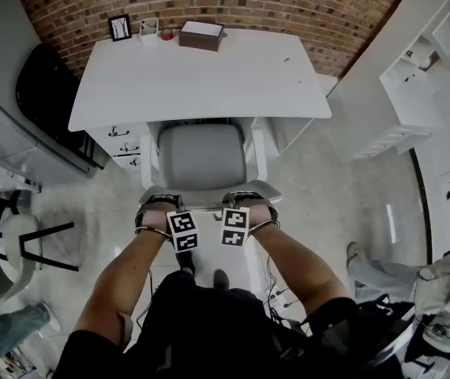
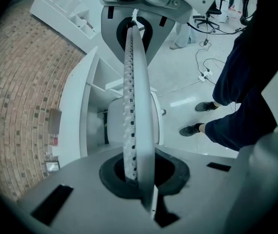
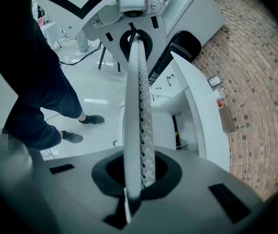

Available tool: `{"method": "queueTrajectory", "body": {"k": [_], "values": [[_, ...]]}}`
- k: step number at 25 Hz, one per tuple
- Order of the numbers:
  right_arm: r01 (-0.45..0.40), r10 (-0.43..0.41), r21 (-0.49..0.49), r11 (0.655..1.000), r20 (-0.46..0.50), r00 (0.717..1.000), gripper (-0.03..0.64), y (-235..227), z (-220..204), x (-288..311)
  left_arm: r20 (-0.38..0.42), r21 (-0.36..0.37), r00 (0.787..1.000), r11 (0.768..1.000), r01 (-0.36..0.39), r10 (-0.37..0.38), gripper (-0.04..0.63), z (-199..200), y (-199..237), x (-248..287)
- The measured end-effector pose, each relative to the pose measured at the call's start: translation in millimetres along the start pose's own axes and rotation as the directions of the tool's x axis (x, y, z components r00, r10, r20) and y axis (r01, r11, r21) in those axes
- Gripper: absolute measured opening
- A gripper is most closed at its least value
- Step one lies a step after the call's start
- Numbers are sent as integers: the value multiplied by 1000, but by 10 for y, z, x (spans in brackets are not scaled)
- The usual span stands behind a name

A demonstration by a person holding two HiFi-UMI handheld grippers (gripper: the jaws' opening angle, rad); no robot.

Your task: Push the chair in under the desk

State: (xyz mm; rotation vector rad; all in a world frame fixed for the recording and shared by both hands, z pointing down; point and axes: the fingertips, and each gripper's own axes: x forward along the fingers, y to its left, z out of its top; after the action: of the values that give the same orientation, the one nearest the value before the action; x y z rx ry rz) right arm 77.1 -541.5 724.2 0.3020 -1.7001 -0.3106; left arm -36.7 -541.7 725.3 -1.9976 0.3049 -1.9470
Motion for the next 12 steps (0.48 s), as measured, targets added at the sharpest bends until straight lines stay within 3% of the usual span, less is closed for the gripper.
{"method": "queueTrajectory", "body": {"k": [9, 12], "values": [[-12, 13, 9, 1000, -20, 1000, 9, -9, -13, -1, 38, -37, 999, 999, 6, -5, 11, -3, 30, 14], [21, -21, -2, 1000, -25, 999, 11, -19, -21, 13, 58, -41, 998, 999, -5, 7, 11, -2, 34, 17]]}}
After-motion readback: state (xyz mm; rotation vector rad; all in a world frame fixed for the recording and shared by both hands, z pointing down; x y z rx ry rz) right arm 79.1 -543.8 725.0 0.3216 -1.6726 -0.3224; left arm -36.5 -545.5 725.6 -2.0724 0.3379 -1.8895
